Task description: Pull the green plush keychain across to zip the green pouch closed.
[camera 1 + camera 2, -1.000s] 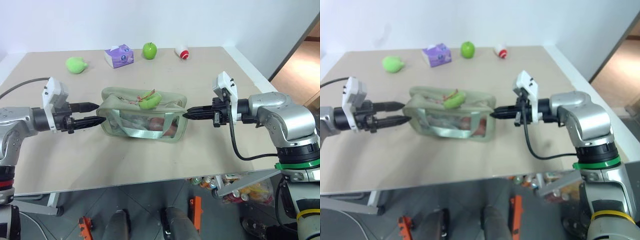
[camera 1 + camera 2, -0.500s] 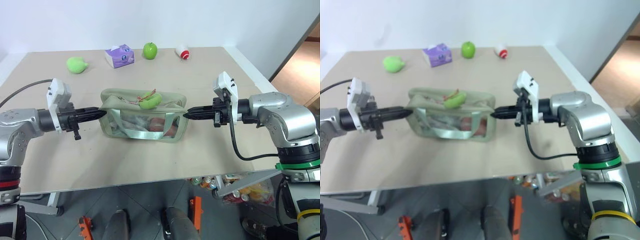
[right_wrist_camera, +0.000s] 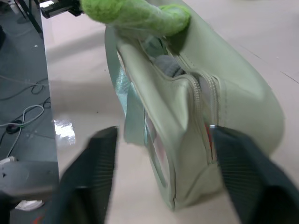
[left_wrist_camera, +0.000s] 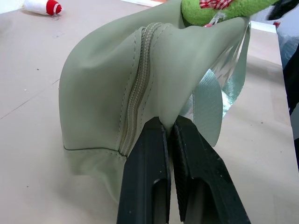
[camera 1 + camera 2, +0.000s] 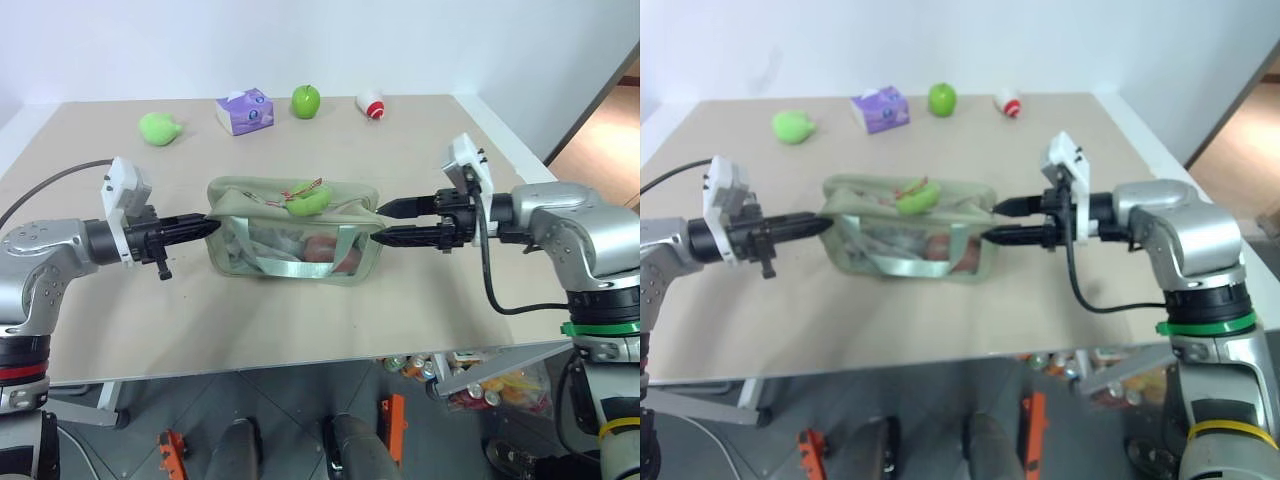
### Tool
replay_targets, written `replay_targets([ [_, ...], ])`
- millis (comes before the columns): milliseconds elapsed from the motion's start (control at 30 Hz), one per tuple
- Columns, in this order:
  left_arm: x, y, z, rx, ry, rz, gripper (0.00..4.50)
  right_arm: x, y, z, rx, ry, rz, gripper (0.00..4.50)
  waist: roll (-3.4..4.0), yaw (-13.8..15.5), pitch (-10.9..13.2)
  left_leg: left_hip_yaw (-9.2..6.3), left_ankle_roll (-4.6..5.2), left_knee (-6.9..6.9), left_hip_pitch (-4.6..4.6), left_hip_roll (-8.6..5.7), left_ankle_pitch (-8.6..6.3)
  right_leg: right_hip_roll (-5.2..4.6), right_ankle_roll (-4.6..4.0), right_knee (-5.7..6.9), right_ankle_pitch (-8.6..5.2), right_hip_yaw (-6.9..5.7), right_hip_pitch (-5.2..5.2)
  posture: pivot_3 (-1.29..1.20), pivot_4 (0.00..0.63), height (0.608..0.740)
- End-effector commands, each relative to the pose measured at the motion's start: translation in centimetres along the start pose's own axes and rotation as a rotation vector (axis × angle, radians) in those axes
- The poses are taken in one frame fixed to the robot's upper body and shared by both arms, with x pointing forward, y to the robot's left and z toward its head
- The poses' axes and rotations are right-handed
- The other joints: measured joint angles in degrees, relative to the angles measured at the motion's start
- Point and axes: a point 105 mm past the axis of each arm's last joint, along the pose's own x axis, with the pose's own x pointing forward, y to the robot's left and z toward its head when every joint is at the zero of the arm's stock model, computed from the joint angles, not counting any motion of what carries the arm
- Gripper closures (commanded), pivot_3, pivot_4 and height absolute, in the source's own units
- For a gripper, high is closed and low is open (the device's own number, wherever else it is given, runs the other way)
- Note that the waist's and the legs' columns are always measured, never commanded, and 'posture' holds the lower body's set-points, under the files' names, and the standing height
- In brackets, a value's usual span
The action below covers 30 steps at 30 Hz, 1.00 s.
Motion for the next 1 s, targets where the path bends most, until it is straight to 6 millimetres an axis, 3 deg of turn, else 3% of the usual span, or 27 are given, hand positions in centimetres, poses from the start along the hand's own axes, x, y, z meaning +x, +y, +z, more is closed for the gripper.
replay_targets([
  [33,0.5,-0.8,0.7,0.028,-0.014,-0.039,4.50,-2.8,0.9,3.5,-0.140,-0.084,0.007,1.08,0.00,0.03,0.00,0.00,0.00,0.00,0.00,0.00,0.00,0.00,0.00,0.00,0.00,0.00,0.01,0.00,0.150,0.740],
  [100,0.5,-0.8,0.7,0.026,-0.015,-0.040,4.50,-3.6,0.4,4.7,-0.175,-0.123,-0.023,1.08,0.00,0.00,0.00,0.00,0.00,0.00,0.02,0.00,0.00,0.00,0.00,0.00,0.00,0.00,0.00,0.00,0.150,0.740],
  [167,0.6,-0.8,0.7,0.028,-0.015,-0.045,4.50,-4.5,-0.9,7.7,-0.237,-0.224,-0.118,1.08,0.03,-0.21,0.01,0.00,0.00,0.01,0.06,0.01,0.00,0.01,0.00,0.00,0.01,0.00,0.01,0.00,0.150,0.740],
  [233,0.6,-0.8,0.7,0.027,-0.016,-0.045,4.50,-4.1,-1.3,9.2,-0.312,-0.242,-0.152,1.08,0.02,-0.27,0.01,0.00,0.00,0.04,0.07,0.00,0.00,0.01,-0.04,0.00,0.09,0.00,-0.01,0.00,0.150,0.740],
  [333,0.7,-0.8,0.8,0.029,-0.019,-0.045,4.50,-1.7,-1.3,9.0,-0.399,-0.184,-0.152,1.08,-0.08,-0.17,-0.05,-0.03,0.00,0.03,0.08,0.02,0.00,0.01,-0.04,0.00,0.09,-0.05,0.04,0.00,0.150,0.740],
  [433,0.7,-0.7,0.9,0.033,-0.023,-0.042,4.50,1.2,-2.1,6.5,-0.621,0.034,-0.203,1.08,-0.08,-0.20,-0.05,0.04,0.00,0.04,0.06,0.00,0.00,-0.02,-0.04,-0.04,0.08,0.02,0.03,0.00,0.150,0.740],
  [567,0.6,-0.9,1.1,0.037,-0.028,-0.039,4.50,2.3,-2.4,4.3,-0.813,0.186,-0.182,1.08,-0.05,0.20,-0.03,0.05,0.00,0.04,-0.09,0.00,0.00,-0.02,0.05,-0.06,0.03,0.02,-0.05,0.00,0.150,0.740],
  [833,0.2,-0.9,1.1,0.035,-0.035,-0.023,4.50,3.1,-2.4,5.8,-0.909,0.144,-0.164,1.08,-0.05,0.22,-0.03,0.04,0.00,0.03,-0.16,0.01,0.00,0.01,0.07,-0.05,0.04,0.01,-0.16,0.00,0.150,0.740],
  [1000,0.1,-0.9,0.9,0.030,-0.036,-0.015,4.50,2.2,-2.9,7.7,-0.875,0.092,-0.190,1.08,-0.04,0.23,-0.03,0.04,0.00,0.06,-0.15,0.01,0.01,0.00,0.04,-0.04,0.07,0.01,-0.14,0.00,0.150,0.740],
])
